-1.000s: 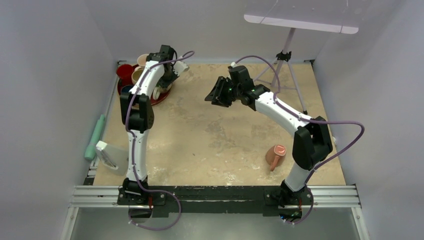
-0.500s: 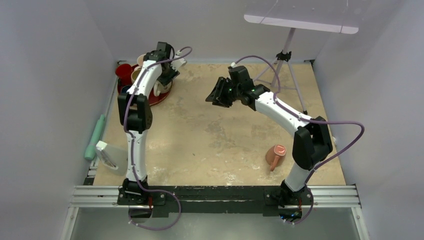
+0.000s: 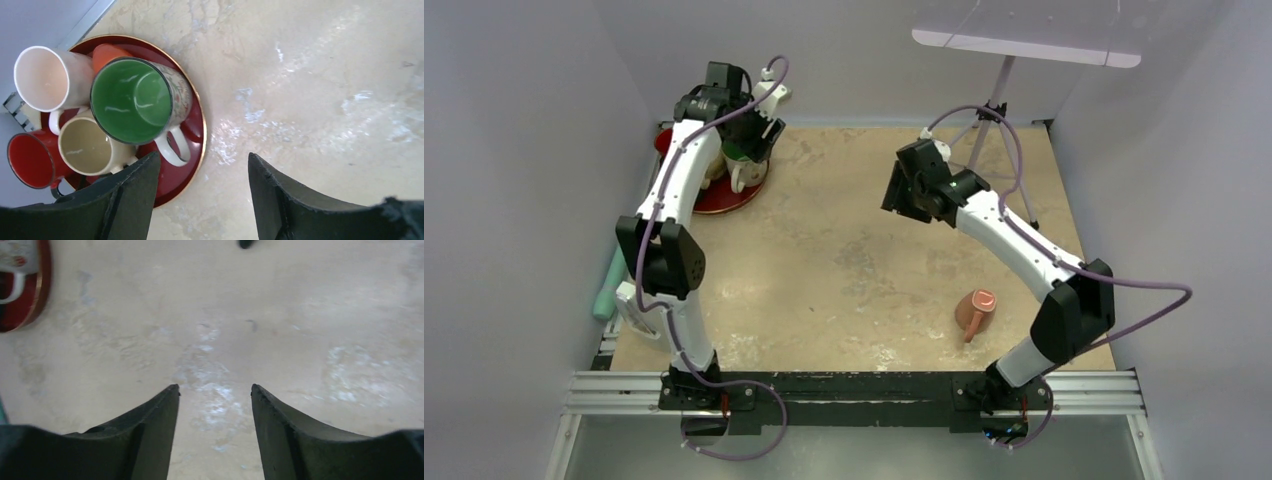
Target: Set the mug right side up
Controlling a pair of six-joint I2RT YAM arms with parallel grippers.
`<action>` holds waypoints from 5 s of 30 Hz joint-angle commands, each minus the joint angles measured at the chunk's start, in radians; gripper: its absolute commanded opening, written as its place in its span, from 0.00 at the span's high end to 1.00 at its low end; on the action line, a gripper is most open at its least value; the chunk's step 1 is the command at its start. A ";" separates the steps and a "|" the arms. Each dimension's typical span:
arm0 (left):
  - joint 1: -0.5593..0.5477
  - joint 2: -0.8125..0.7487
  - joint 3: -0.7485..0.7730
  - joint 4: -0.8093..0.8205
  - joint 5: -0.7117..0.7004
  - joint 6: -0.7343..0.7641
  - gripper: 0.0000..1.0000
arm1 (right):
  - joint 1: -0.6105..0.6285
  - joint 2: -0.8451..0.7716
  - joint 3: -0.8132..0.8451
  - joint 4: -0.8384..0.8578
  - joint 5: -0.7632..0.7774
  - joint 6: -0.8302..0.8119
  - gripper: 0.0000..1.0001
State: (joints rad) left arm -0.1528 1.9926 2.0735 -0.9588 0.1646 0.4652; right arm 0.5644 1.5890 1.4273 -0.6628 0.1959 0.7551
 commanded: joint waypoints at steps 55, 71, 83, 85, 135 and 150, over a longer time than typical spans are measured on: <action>0.034 -0.492 -0.452 -0.289 0.108 -0.089 0.28 | -0.046 -0.344 -0.361 -0.259 0.024 0.040 0.23; 0.034 -0.492 -0.442 -0.288 0.127 -0.094 0.28 | -0.043 -0.699 -0.680 -0.161 -0.182 0.086 0.21; 0.035 -0.498 -0.428 -0.292 0.114 -0.091 0.28 | 0.004 -0.455 -0.495 0.068 -0.208 -0.014 0.27; 0.035 -0.498 -0.426 -0.292 0.114 -0.092 0.28 | 0.008 -0.444 -0.472 0.037 -0.199 -0.045 0.27; 0.026 -0.522 -0.802 0.411 0.869 -0.953 0.18 | 0.093 -0.376 -0.382 0.387 -0.145 -0.111 1.00; -0.056 -0.465 -0.997 1.406 0.906 -1.494 0.30 | 0.089 -0.291 -0.244 0.646 -0.443 -0.061 1.00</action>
State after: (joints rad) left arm -0.2111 1.5566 1.1114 0.0807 0.9977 -0.8391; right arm 0.6544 1.2999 1.1187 -0.1555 -0.1726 0.6853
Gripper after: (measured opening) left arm 0.710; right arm 0.188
